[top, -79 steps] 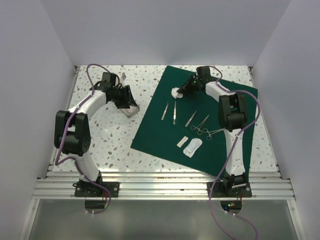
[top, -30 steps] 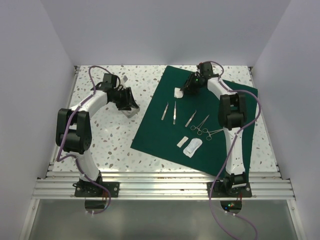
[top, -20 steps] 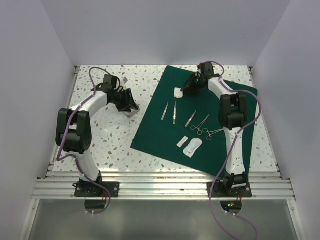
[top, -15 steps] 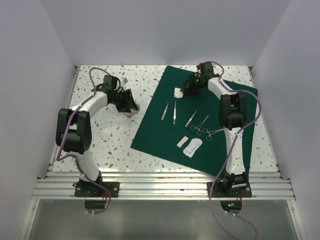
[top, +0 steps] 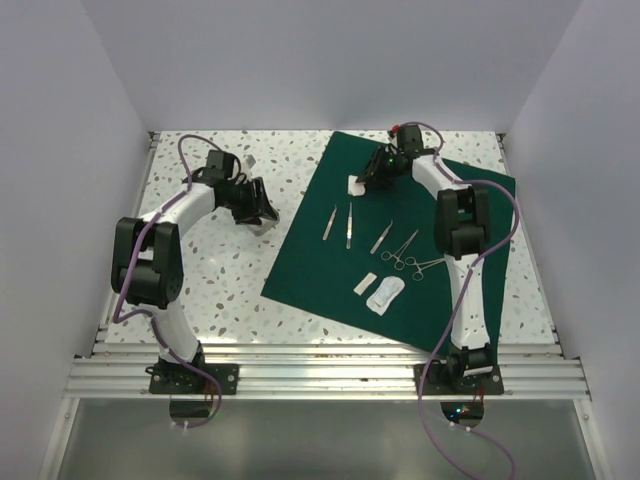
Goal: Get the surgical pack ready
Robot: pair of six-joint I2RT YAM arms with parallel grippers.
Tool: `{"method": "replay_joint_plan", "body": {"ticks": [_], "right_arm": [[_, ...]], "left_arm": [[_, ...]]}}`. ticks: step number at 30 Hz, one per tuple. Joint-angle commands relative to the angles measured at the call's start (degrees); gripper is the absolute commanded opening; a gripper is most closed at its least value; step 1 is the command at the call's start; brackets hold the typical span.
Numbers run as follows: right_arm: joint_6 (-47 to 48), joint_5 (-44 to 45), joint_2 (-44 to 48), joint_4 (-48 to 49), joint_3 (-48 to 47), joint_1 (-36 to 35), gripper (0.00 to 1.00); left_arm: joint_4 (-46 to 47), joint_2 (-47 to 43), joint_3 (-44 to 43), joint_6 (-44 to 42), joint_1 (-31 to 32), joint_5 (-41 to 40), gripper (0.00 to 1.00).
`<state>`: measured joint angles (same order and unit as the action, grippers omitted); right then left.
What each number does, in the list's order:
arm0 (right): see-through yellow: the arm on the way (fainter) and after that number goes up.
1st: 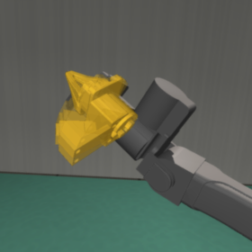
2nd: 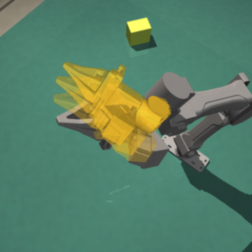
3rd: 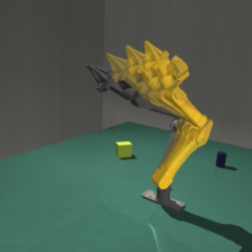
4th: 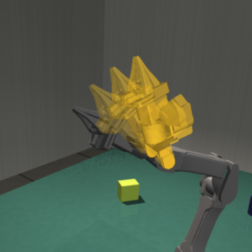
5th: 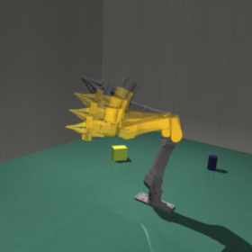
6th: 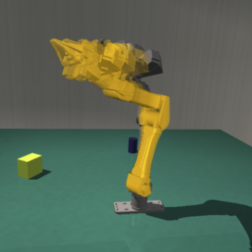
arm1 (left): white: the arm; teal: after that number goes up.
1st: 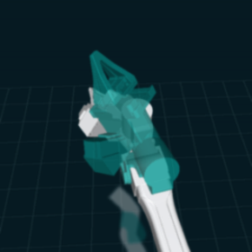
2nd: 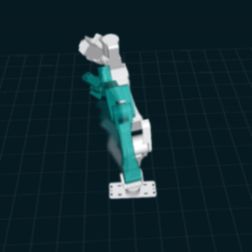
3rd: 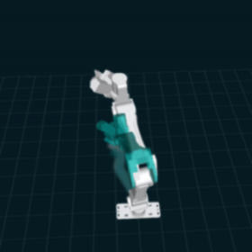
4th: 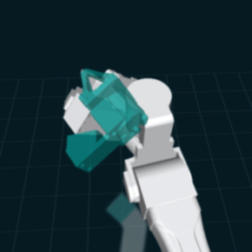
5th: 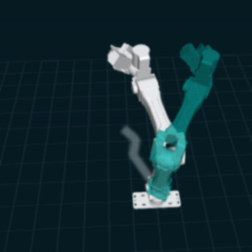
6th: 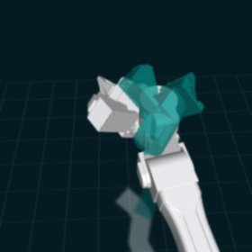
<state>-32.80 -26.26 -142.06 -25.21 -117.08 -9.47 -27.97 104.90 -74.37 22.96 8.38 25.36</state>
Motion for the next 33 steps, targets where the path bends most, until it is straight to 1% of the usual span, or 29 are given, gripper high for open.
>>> {"method": "replay_joint_plan", "body": {"ticks": [1,4,10,11,13,15,16,21,33], "right_arm": [[1.33,0.33,-2.35,-0.45,-1.75,-0.46,0.38],[1.51,1.12,-1.99,-0.45,-0.96,-0.46,0.38],[3.26,2.88,-2.26,-2.21,-0.96,-0.46,0.32],[3.44,2.97,-2.26,-2.21,-0.96,-0.46,0.28],[3.44,3.06,-2.17,-2.04,-0.96,-0.54,0.25],[3.53,2.88,-2.34,-1.95,-1.4,-0.46,0.17],[3.44,2.53,-2.26,-1.95,-1.57,-0.54,0.12],[2.3,1.83,-1.56,-1.24,-2.63,-0.46,0.0],[-3.24,-1.86,4.51,1.05,-1.05,-0.46,0.0]], "left_arm": [[1.25,-3.04,-0.08,-0.11,0.06,1.26,0.55],[1.16,-3.12,-0.16,0.07,0.06,1.18,0.54],[0.98,-3.04,-0.34,-0.11,0.06,1.53,0.53],[0.98,-3.04,-0.51,-0.11,0.06,1.88,0.53],[1.33,-2.95,-0.78,0.06,0.06,2.49,0.53],[2.12,-3.04,-0.78,0.33,0.06,3.72,0.53],[2.56,-3.12,-0.78,0.42,0.14,4.16,0.54],[3.18,-3.3,-0.95,0.33,0.41,6.1,0.54],[5.46,-3.74,-1.04,1.29,0.67,9.44,0.54]]}}
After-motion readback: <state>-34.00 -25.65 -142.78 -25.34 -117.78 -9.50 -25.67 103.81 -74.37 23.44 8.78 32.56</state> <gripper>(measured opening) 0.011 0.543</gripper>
